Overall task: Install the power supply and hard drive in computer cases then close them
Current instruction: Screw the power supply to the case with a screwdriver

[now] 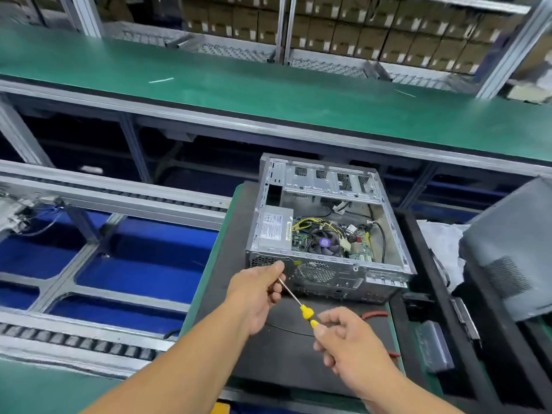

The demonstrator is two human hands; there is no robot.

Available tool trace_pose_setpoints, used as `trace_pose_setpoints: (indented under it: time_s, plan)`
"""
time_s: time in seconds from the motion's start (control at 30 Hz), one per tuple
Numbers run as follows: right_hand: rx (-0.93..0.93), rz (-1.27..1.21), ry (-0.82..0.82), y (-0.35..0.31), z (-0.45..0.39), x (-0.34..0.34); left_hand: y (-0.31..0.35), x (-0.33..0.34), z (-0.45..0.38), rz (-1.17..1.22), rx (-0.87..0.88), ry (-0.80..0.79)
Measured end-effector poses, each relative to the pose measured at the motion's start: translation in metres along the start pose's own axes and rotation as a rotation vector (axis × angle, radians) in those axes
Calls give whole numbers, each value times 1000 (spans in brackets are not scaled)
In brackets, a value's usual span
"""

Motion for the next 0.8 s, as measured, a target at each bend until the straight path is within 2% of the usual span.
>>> trace_pose_setpoints:
  time_s: [0.13,0.43,0.8]
  plan:
    - [0,13,41,-4,5,15,1,-2,-8,-73,-50,4]
    - [221,-301,-95,-6,1,48,-1,9,-13,193,-226,-60]
    - [287,-488,-85,-16,5,59,-4,17,-24,80,-305,-136]
Point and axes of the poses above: each hand's wrist, its own z-axis away from the middle knuckle, its own x-axis out of the palm, y = z × x, the point moved 3 cm from there along -z, towards the middle knuckle, and after that the axes turned 9 degrees about x, right-handed, at the moved point
